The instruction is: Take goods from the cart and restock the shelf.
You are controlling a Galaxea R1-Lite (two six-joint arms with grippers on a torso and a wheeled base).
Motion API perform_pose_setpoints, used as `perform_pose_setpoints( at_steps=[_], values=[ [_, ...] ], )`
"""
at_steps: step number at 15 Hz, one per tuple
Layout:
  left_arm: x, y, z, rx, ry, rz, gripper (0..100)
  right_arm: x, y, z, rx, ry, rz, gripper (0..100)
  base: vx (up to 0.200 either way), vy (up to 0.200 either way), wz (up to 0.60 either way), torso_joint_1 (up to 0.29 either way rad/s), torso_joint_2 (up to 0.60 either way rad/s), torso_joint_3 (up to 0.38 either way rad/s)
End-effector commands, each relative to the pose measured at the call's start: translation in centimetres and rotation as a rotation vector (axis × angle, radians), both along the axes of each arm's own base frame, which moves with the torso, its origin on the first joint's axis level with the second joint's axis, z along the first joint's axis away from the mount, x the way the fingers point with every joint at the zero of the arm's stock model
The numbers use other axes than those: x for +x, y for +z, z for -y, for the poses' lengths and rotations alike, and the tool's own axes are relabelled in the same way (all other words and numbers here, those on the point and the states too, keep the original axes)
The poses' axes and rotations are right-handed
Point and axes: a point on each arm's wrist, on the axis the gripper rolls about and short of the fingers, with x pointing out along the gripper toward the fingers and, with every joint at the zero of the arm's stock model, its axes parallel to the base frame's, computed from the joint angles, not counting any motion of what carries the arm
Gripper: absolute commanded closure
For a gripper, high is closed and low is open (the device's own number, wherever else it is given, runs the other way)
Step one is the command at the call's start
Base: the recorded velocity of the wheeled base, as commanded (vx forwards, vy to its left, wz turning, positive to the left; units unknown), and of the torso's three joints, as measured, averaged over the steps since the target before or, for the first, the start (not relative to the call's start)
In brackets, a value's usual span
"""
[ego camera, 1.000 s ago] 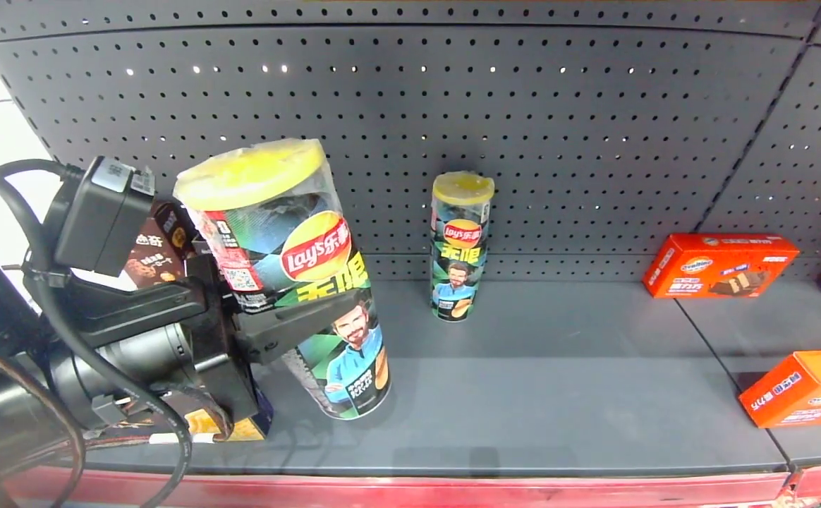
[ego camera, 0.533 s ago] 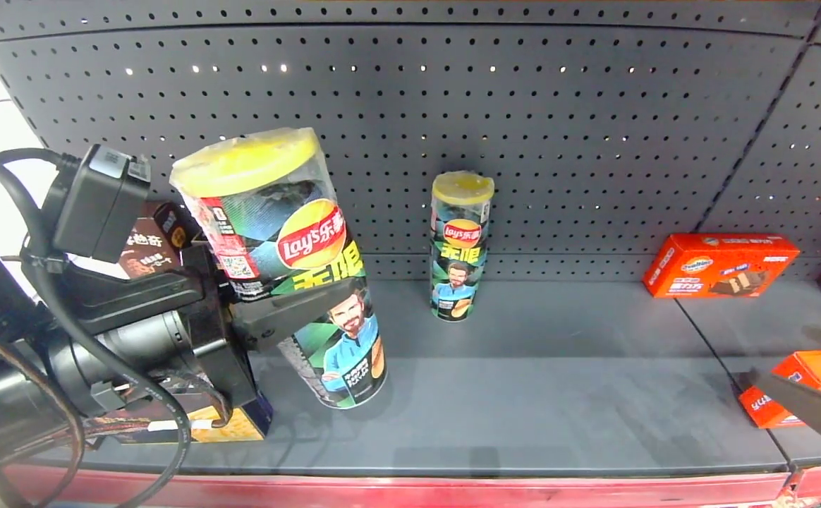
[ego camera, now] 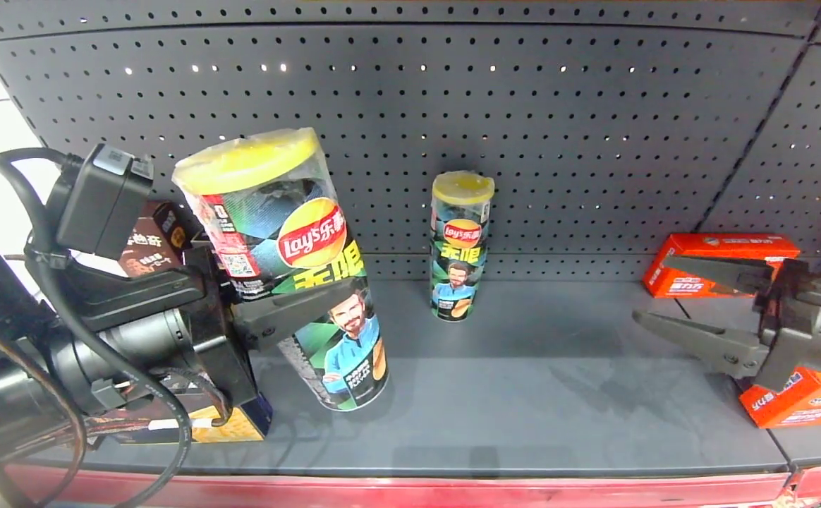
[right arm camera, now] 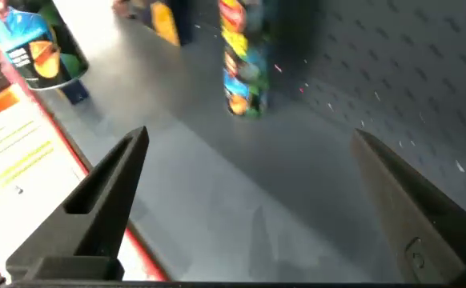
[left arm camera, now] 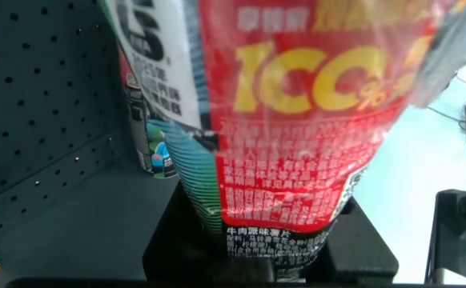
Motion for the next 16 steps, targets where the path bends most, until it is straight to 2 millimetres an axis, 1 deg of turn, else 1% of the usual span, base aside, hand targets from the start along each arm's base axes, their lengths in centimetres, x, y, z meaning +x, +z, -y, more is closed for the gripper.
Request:
perform_pose_setpoints(
  at_steps=[1, 2, 3, 4, 6, 7, 8, 10, 11, 14, 16],
  values=[
    [0.0, 0.0, 0.0, 0.0, -0.002, -0.001, 100, 4.6, -0.1, -1.5, -0.022, 0.099, 0.001, 0, 0.0, 0.0, 0.0, 0.0, 0.0, 0.0],
    [0.0, 0.1, 0.0, -0.002, -0.011, 0.001, 100, 6.1, 0.1, -2.0, -0.033, 0.137, 0.035, 0, 0.0, 0.0, 0.0, 0.0, 0.0, 0.0],
    [-0.1, 0.0, 0.0, 0.0, -0.022, 0.0, 100, 7.0, 0.2, -2.3, -0.04, 0.159, 0.054, 0, 0.0, 0.0, 0.0, 0.0, 0.0, 0.0],
    [-0.1, 0.1, 0.0, 0.0, -0.029, 0.0, 100, 9.0, 0.0, -3.0, -0.05, 0.222, 0.076, 0, 0.0, 0.0, 0.0, 0.0, 0.0, 0.0],
    [-0.1, 0.1, 0.0, 0.001, -0.032, -0.001, 100, 10.9, 0.6, -3.6, -0.036, 0.339, 0.105, 0, 0.0, 0.0, 0.0, 0.0, 0.0, 0.0],
    [-0.1, 0.1, 0.0, 0.001, -0.036, -0.001, 100, 11.4, 0.8, -3.8, -0.033, 0.368, 0.115, 0, 0.0, 0.0, 0.0, 0.0, 0.0, 0.0],
    [-0.2, 0.1, -0.1, 0.002, -0.048, 0.001, 100, 12.5, 1.0, -4.5, -0.029, 0.394, 0.131, 0, 0.0, 0.0, 0.0, 0.0, 0.0, 0.0],
    [0.0, 0.2, -0.4, 0.003, -0.049, 0.003, 100, 13.7, 0.8, -5.0, -0.029, 0.398, 0.132, 0, 0.0, 0.0, 0.0, 0.0, 0.0, 0.0],
    [0.2, 0.2, -0.6, 0.003, -0.052, 0.007, 100, 14.4, 0.4, -5.3, -0.03, 0.4, 0.123, 0, 0.0, 0.0, 0.0, 0.0, 0.0, 0.0],
    [0.2, 0.1, -0.8, 0.004, -0.058, 0.009, 100, 15.8, -0.5, -5.8, -0.03, 0.411, 0.106, 0, 0.0, 0.0, 0.0, 0.0, 0.0, 0.0],
    [0.2, 0.2, -0.7, 0.003, -0.063, 0.01, 100, 16.3, -1.6, -6.4, -0.031, 0.429, 0.076, 0, 0.0, 0.0, 0.0, 0.0, 0.0, 0.0]
  ],
)
